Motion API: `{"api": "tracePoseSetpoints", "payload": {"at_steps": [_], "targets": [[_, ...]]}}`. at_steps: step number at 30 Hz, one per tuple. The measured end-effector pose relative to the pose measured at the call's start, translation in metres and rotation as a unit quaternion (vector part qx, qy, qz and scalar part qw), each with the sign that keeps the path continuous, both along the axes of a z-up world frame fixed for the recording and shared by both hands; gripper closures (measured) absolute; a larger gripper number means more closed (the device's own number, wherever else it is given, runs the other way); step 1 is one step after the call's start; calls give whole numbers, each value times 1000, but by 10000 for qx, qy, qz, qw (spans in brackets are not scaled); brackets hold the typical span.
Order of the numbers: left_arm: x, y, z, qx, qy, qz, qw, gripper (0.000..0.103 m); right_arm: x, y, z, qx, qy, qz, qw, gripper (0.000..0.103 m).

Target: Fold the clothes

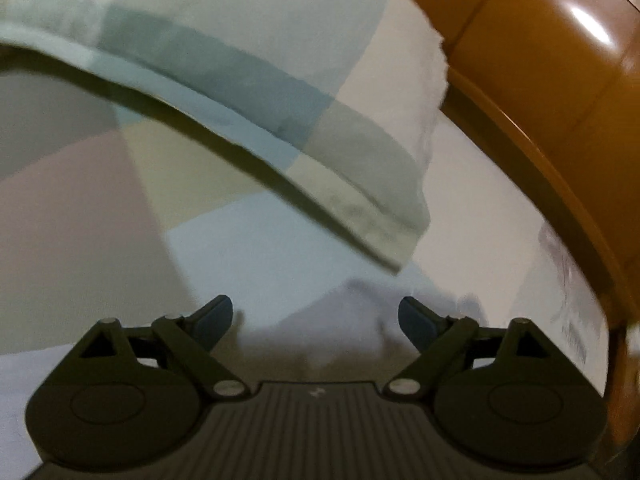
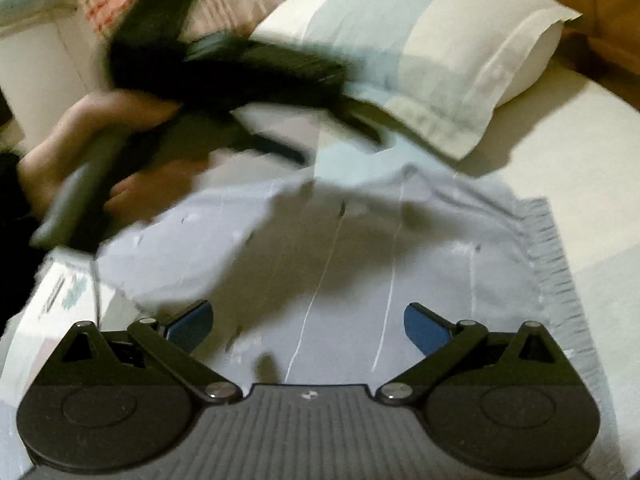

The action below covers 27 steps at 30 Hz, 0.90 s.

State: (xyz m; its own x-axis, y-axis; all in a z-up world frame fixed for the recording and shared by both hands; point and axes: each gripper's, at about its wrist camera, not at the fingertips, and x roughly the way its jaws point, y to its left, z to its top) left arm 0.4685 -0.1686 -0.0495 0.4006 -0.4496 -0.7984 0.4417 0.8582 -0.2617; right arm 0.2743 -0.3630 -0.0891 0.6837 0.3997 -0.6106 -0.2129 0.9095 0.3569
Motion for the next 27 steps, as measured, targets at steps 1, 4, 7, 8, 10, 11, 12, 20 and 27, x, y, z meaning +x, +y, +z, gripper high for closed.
{"api": "tracePoseSetpoints", "payload": {"at_steps": [1,4,7,8,10,11,12,20,27], "targets": [[-11,13,5,128,-124,-29,9998,13,0,-2,2,28,-65,-49,10000,0],[-45,50,3,485,-378,87,9981,12,-5,-5,13,-10,-434,-140,9990,11],[-74,83,-18,816,-380,208,9957,12,-7,-5,24,-330,-803,-201,9960,33],[-82,92,-28,903,-332,237,9951,12,-3,-5,26,-502,-848,-271,9948,33],[-98,107,-45,987,-323,276,9942,12,7,-7,29,-906,-869,-351,9915,41],[-105,112,-47,899,-492,246,9944,12,14,-9,31,-1101,-848,-347,9897,42],[-108,114,-47,862,-571,215,9944,12,24,-11,33,-1282,-828,-273,9879,43],[-105,122,-42,856,-387,41,9956,12,121,-18,14,-2070,-141,622,9763,62],[-109,122,-46,790,-480,-92,9957,12,148,-4,-4,-2463,71,1208,9616,101]]}}
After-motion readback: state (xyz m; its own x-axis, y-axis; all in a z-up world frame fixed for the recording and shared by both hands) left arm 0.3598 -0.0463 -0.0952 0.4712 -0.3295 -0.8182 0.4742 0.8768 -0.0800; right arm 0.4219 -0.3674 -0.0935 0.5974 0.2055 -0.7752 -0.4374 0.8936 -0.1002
